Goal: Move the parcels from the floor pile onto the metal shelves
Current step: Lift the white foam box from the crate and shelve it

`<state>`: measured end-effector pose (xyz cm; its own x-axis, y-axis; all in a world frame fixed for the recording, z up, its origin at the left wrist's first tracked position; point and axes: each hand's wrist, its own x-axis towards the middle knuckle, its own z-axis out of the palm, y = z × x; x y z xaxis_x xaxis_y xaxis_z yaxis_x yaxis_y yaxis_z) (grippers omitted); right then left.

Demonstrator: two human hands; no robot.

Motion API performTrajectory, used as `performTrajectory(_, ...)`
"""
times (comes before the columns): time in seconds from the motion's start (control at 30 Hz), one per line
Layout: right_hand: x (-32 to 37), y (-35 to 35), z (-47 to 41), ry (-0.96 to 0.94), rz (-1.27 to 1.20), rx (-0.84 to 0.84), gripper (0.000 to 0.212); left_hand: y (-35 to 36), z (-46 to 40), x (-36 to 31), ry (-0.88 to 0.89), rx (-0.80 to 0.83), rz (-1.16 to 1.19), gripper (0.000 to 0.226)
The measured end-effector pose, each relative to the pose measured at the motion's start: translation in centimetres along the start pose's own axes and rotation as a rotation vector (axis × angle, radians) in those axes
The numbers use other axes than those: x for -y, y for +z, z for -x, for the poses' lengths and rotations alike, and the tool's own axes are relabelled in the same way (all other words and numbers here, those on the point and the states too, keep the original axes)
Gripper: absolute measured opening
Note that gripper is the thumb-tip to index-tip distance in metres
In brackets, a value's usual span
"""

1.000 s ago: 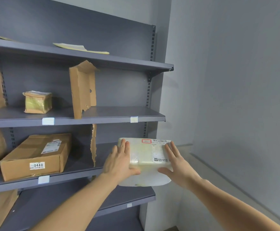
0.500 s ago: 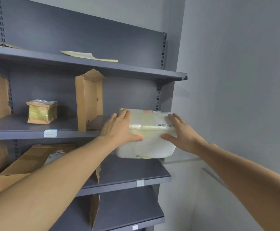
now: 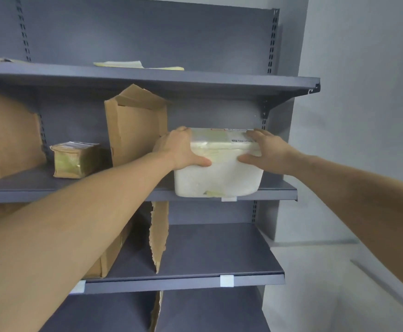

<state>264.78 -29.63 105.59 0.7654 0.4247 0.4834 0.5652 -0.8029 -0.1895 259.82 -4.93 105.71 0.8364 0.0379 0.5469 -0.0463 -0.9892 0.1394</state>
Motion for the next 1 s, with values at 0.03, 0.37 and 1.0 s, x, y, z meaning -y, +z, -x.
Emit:
performTrajectory(0.03,-0.6,0.3,-0.7,-0.005,-0.002,0.002,0.081,0.4,-0.7,-0.1,-0.013,0.005,0.011,0.098)
performTrajectory(0.37,-4.5,2.9,-6.8,0.038,-0.177,-0.033,0.079,4.7,-6.6,0.5,-0.143,0.005,0.175,0.106)
performTrajectory(1.0,-6.8,5.5,-11.5,0.036,-0.189,-0.013,0.082,6.9,-9.9,0.0,-0.219,0.024,-0.077,0.094)
